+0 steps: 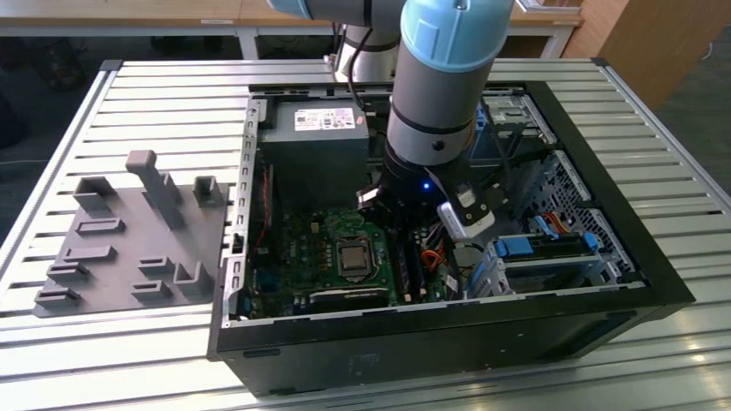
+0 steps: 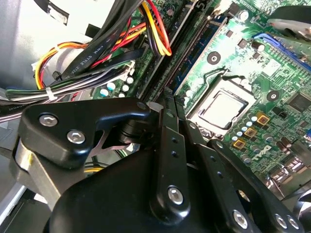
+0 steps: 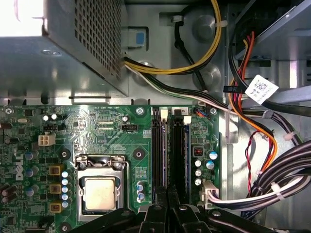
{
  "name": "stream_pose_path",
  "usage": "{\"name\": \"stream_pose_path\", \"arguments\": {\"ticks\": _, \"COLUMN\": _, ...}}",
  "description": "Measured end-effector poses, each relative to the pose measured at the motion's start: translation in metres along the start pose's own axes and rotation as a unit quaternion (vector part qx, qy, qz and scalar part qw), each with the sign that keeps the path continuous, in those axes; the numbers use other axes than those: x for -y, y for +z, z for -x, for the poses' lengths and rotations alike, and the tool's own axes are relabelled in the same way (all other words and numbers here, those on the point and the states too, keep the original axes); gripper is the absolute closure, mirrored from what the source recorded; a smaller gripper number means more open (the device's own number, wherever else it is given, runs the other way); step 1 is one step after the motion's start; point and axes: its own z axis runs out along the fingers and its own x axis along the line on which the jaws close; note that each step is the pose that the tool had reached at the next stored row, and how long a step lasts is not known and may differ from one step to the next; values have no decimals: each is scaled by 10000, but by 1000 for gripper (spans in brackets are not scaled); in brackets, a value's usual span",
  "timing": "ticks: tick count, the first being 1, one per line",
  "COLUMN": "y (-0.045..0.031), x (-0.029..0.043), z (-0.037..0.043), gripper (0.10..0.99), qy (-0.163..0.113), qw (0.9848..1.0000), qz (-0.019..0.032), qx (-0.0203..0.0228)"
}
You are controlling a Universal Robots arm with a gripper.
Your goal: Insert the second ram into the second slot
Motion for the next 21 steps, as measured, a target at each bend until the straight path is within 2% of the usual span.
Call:
{"name": "stream_pose_path", "arguments": {"ticks": 8, "y": 12, "x": 0, "z": 0, "gripper": 965, "qy": 0, "qw": 10000, "qz": 0, "qx": -1}}
{"name": "stream_pose_path", "arguments": {"ticks": 10, "y": 13, "x": 0, "z": 0, "gripper": 949, "qy": 0, "qw": 10000, "qz": 0, "qx": -1}}
{"name": "stream_pose_path", "arguments": {"ticks": 11, "y": 13, "x": 0, "z": 0, "gripper": 886, "qy": 0, "qw": 10000, "qz": 0, "qx": 0}}
{"name": "stream_pose_path", "arguments": {"ticks": 14, "y": 12, "x": 0, "z": 0, "gripper": 886, "qy": 0, "qw": 10000, "qz": 0, "qx": 0}}
{"name": "stream_pose_path", "arguments": {"ticks": 21, "y": -82, "x": -1, "z": -1, "gripper": 886, "qy": 0, "qw": 10000, "qz": 0, "qx": 0}}
